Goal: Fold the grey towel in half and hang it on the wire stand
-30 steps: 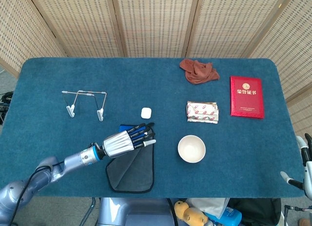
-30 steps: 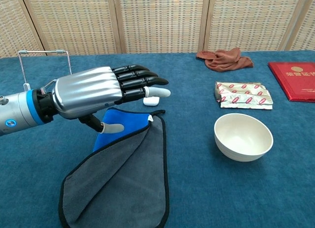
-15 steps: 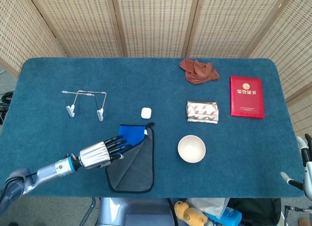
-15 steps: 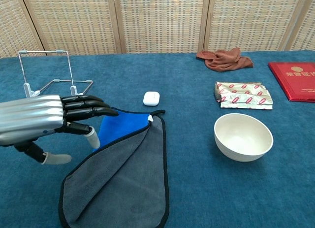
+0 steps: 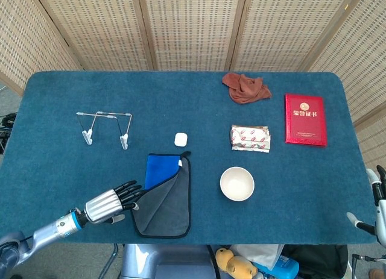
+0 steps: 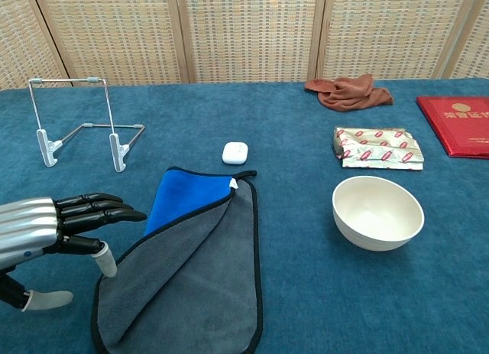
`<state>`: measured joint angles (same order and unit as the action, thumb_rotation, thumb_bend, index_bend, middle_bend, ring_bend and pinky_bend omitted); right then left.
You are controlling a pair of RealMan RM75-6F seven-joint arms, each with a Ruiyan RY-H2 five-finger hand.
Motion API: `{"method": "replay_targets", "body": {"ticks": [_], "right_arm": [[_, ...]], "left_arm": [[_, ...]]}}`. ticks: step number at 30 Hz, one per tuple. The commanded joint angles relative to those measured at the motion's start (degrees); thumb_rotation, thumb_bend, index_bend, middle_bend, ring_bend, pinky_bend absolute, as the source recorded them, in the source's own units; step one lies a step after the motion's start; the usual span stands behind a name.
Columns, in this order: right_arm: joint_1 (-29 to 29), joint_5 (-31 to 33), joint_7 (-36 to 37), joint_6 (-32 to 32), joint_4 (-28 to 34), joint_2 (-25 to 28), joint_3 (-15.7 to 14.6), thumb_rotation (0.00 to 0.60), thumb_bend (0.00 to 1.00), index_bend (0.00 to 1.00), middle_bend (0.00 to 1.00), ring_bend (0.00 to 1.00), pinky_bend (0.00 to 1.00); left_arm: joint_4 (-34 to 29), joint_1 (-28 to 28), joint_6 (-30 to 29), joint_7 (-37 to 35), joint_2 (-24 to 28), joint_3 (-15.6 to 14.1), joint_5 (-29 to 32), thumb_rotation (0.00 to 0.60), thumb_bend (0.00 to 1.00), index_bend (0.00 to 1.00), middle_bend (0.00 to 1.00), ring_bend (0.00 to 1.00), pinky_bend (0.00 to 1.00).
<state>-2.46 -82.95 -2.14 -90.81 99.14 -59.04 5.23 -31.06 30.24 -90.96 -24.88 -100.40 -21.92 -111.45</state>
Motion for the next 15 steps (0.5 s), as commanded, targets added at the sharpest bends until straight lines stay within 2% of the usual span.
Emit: {"method": "replay_targets", "body": {"ticks": [1, 15], "right_arm": [[0.00, -0.02, 0.07, 0.01, 0.04, 0.05, 0.00, 0.600, 0.00, 0.05, 0.00, 0.00, 0.00], [-0.15, 0.09, 0.73, -0.18, 0.08, 0.37, 0.12, 0.600, 0.00, 0.05, 0.00, 0.00, 0.00]], "left_arm": [[2.17, -0.73, 0.46, -1.02, -1.73, 0.69, 0.46, 0.600, 0.32, 0.38, 0.00, 0.00, 0.03], [4.90, -0.20, 3.03, -1.88, -5.57, 1.89, 0.51, 0.600, 0.32, 0.38, 0.00, 0.00, 0.02]]}}
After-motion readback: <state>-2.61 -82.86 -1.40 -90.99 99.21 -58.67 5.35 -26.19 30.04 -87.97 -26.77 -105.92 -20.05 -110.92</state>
